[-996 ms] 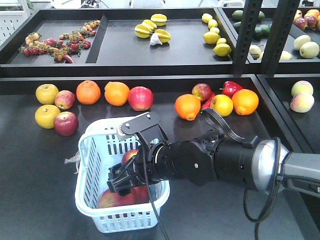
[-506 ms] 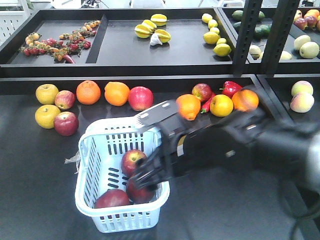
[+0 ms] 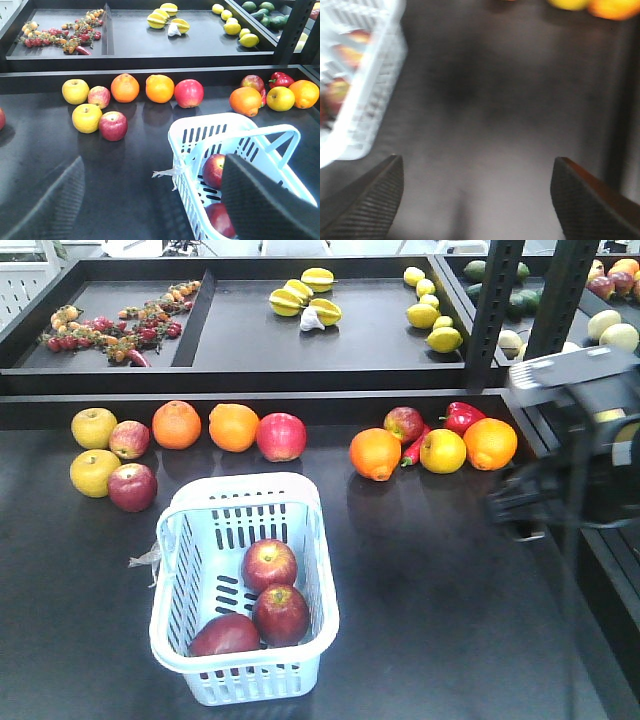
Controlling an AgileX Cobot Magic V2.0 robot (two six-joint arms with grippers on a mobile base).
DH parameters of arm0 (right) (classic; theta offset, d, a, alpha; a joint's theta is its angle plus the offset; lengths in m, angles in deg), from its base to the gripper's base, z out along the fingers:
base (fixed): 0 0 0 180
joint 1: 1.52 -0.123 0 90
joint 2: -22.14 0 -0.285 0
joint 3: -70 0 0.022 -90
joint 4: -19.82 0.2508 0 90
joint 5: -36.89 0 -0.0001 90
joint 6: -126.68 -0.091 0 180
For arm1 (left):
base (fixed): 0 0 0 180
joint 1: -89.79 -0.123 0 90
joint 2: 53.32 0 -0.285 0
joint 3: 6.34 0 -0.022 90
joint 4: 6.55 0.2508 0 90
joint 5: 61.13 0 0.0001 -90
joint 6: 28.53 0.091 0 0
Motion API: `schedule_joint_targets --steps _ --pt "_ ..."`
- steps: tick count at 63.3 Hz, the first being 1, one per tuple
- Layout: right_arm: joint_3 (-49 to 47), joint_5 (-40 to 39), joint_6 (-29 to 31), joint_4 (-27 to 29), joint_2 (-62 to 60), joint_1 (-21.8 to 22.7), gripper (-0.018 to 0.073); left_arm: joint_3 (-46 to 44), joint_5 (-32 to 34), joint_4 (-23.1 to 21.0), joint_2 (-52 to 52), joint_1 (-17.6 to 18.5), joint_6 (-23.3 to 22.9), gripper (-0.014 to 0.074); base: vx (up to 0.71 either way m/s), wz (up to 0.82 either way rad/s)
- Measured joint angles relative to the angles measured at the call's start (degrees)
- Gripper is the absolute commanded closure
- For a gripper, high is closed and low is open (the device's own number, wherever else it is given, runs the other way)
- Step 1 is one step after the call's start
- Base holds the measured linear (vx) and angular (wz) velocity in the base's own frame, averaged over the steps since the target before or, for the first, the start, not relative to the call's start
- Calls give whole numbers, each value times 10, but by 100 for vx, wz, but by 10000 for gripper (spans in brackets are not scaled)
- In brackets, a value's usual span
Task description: Pick three apples into basket with both arms
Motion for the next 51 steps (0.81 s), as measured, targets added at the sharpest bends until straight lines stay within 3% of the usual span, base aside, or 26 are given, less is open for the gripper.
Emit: schedule_joint_targets --steps 12,51 --pt "0 51 11 -1 -77 36 -11 0 0 0 0 0 0 63 0 0" --pt "13 77 13 -36 -234 38 -11 0 0 0 0 0 0 63 0 0"
